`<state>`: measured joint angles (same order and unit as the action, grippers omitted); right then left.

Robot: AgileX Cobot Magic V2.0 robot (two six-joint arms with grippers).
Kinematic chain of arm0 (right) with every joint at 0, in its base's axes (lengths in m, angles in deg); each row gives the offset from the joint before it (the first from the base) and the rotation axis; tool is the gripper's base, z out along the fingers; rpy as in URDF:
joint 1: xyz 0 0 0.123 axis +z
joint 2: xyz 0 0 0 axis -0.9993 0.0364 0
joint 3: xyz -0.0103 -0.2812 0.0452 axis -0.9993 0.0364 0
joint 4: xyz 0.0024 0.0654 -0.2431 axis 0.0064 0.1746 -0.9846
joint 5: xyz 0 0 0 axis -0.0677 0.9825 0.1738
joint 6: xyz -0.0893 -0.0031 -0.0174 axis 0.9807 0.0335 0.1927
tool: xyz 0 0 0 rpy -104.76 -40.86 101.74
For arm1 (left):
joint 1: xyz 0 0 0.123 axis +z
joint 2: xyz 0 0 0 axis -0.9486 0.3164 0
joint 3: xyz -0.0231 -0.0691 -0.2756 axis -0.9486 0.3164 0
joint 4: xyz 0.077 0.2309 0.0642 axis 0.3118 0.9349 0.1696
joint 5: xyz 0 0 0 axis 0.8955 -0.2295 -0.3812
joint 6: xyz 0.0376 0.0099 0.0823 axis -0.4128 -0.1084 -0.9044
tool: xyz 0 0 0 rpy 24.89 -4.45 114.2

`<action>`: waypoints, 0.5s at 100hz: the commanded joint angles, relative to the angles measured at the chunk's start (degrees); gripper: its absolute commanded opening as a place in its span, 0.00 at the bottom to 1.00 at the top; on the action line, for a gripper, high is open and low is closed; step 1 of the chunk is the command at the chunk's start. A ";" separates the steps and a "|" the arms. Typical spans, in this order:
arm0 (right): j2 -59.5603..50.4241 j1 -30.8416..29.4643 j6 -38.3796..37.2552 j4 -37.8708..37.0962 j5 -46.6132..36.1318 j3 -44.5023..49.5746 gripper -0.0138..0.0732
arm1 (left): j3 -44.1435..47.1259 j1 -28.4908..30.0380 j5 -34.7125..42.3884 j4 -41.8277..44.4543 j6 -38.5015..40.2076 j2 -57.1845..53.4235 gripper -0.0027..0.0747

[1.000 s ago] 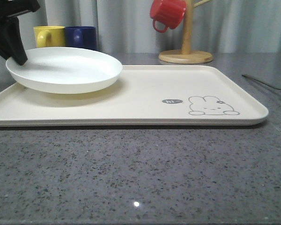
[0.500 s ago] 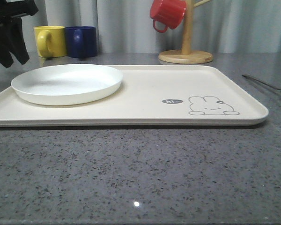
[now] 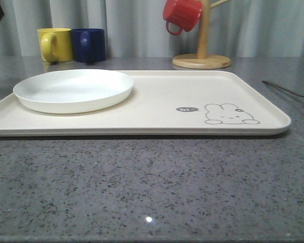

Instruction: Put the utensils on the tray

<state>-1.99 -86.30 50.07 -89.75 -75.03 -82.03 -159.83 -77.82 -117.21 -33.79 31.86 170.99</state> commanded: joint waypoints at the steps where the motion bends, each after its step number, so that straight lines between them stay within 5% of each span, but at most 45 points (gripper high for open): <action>1: -0.19 -0.14 0.45 -0.18 -4.25 0.02 0.08 | 2.91 -0.41 5.14 0.94 0.57 -7.74 0.01; 50: -0.19 -0.14 0.45 -0.18 -4.25 0.02 0.08 | 32.56 -0.41 13.47 4.69 0.57 -45.95 0.01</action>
<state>-1.99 -86.30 50.07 -89.75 -75.03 -82.03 -129.11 -77.90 -107.98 -28.94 31.86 130.98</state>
